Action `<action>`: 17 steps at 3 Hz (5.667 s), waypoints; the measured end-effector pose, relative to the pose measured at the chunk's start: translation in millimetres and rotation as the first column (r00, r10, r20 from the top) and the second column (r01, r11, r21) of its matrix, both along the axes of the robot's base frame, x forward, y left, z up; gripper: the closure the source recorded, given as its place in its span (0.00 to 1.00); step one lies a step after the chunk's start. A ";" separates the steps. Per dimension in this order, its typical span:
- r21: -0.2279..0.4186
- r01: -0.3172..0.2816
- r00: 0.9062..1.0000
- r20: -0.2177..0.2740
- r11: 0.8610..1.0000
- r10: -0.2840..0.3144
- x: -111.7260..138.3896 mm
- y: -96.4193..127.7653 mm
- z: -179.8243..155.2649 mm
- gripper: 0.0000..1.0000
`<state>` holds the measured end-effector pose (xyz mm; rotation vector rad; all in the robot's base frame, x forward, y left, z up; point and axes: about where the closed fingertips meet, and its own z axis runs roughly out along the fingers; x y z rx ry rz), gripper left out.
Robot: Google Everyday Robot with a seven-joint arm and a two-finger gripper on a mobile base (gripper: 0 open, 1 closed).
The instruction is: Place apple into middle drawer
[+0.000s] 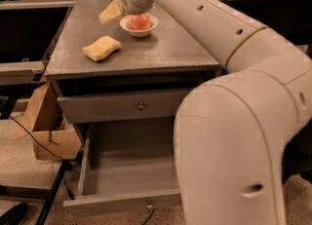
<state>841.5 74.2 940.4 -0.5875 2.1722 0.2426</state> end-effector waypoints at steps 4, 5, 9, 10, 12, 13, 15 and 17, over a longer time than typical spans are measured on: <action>0.102 0.156 0.987 0.016 0.982 -0.158 44.1 -12.7 3.8 0.00; 0.121 0.232 0.972 0.000 0.965 -0.234 59.5 -15.6 -5.3 0.00; 0.096 0.356 0.934 -0.073 0.929 -0.351 81.2 -16.9 -39.4 0.17; 0.095 0.363 0.931 -0.083 0.927 -0.356 85.4 -13.5 -44.9 0.29; 0.086 0.374 0.926 -0.092 0.923 -0.367 92.6 -10.2 -49.6 0.50; 0.079 0.376 0.925 -0.094 0.923 -0.369 93.8 -10.3 -50.0 0.59; 0.061 0.364 0.929 -0.104 0.930 -0.356 92.1 -10.3 -51.3 0.23; 0.066 0.356 0.931 -0.116 0.932 -0.347 91.3 -11.8 -52.2 0.19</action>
Offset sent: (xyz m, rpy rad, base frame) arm 0.0089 -0.0030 0.0186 0.0225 -0.0322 -0.0098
